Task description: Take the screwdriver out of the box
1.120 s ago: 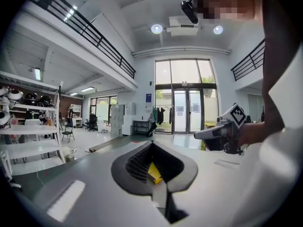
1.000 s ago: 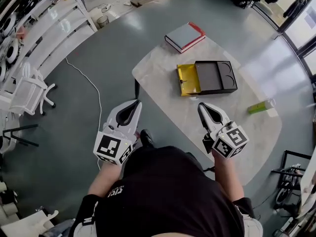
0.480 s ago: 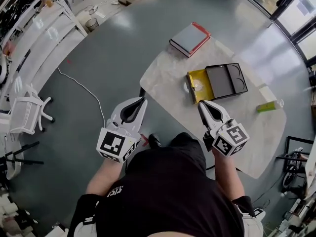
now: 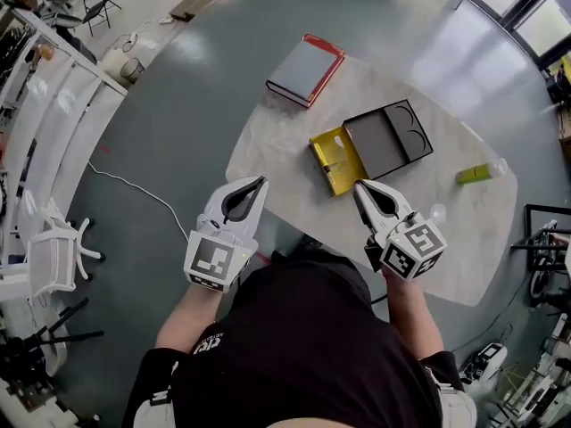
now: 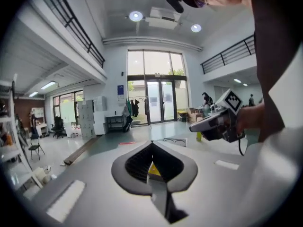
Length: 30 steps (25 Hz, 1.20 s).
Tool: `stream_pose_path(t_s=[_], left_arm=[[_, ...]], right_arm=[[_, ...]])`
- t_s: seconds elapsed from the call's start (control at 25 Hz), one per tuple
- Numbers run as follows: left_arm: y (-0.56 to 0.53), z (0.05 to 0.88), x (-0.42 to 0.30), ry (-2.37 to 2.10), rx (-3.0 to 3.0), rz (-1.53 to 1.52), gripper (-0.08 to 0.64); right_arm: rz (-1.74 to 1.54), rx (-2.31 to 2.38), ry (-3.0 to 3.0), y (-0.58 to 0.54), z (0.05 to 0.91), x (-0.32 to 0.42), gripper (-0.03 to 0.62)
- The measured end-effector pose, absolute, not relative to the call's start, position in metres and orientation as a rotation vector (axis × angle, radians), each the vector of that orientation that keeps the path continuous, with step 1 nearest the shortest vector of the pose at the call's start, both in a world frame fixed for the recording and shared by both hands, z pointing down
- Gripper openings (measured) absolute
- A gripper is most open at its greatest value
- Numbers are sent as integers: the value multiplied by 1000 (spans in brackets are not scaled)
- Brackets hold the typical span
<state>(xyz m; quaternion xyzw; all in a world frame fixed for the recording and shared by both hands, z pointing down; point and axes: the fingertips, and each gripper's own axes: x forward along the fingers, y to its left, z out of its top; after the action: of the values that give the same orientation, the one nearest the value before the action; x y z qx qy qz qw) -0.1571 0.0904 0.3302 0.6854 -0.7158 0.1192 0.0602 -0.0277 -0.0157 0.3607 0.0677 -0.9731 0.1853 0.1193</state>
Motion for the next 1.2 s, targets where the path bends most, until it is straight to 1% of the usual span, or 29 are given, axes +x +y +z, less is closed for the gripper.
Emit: stream_pose_path(t_s=[0.36,0.56,0.72,0.88,1.2], left_arm=[[-13,368,-130,-1846,2394,832,2],[-50,391,-131,-1638,2508,971,2],[-71,414,-127,-1441,2585,1074,2],[-88,445,-123,-1210,2661,1241,2],[-96,521,-119,-727,2685,1509,2]], right_arm=[[624,335,-2801,-79,385,-6,15],[677,472,-2771,-95,392,2,15],[718,564,-2748,-100,398,4,15],[750,618,-2731,-104,407,-1,15],[831,738,-2683,-92,428,3,15]])
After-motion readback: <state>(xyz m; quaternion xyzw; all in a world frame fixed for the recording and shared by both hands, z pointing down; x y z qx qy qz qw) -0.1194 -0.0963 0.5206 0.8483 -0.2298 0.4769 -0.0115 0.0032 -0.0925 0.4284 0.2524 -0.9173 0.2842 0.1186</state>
